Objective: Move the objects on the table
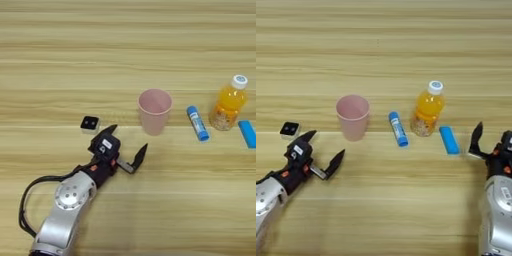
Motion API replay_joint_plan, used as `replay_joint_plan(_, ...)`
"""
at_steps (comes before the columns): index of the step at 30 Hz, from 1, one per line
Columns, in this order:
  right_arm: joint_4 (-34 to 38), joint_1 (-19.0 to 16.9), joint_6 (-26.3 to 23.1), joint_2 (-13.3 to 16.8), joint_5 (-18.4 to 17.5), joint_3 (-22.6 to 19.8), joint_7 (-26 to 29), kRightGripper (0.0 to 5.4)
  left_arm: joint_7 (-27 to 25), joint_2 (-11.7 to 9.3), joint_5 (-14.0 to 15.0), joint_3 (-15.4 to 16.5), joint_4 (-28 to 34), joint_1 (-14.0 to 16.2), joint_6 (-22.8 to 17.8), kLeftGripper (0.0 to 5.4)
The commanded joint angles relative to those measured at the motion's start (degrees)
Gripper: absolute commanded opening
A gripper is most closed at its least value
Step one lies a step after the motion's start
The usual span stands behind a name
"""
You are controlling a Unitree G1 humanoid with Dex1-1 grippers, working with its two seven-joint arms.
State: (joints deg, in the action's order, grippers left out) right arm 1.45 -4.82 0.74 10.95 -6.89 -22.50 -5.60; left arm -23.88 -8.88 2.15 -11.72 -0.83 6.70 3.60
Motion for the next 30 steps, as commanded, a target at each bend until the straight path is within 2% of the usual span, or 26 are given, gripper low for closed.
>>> replay_joint_plan(1, -0.67, 0.81, 0.25, 0.60, 1.40, -1.48, -2.30, 5.38, -0.04, -0.37, -0.70, -0.40, -1.25, -1.42, -0.73, 5.40)
replay_joint_plan(14, -0.86, 0.97, 0.44, -0.02, 0.82, -1.38, -1.91, 5.38, 1.38, 0.47, -1.02, -0.52, -4.87, -5.12, -1.24, 5.40)
replay_joint_plan(30, 0.19, 0.65, 0.02, -0.90, 0.93, -0.68, -1.93, 5.38, 1.36, 2.14, -2.18, -2.67, -6.49, -8.39, -2.11, 5.40)
